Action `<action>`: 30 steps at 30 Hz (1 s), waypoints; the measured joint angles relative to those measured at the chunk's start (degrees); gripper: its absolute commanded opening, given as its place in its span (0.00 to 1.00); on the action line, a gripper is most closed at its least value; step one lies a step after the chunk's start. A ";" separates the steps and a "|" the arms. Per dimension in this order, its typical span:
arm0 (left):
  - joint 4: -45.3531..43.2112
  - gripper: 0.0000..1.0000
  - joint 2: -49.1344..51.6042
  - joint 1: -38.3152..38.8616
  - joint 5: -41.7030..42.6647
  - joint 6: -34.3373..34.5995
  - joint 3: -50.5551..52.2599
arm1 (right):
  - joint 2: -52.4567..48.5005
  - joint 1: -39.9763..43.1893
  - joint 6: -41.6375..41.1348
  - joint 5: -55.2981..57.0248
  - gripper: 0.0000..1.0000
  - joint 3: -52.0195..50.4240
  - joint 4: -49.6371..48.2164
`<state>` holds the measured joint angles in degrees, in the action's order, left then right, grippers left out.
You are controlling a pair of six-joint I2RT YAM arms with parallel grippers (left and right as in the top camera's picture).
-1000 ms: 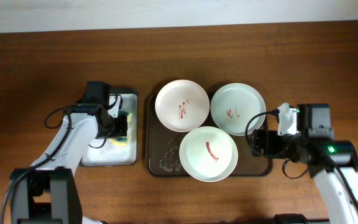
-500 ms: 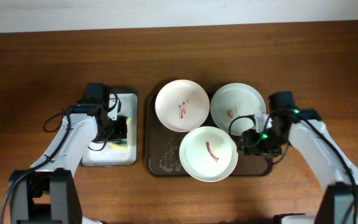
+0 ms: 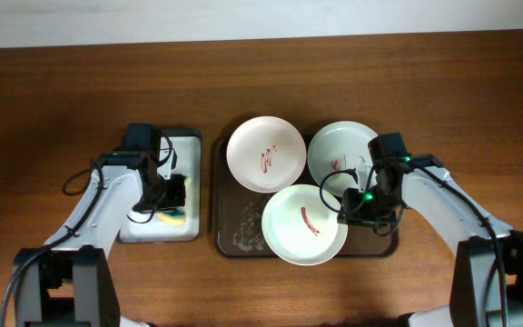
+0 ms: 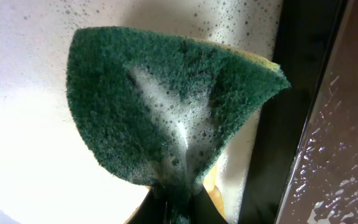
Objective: Clean dirty plates on tray and stack at the side
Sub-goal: 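Move right gripper to the cream plate rim and grip it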
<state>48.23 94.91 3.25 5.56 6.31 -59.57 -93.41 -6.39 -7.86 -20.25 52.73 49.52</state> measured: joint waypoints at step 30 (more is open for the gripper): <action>0.04 0.00 0.00 0.00 0.00 0.00 0.00 | -4.07 -4.11 -1.38 0.68 0.06 -0.02 -2.27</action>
<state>48.27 94.91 3.25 5.56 6.31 -59.57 -97.47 -10.50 -9.23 -19.57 52.71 47.24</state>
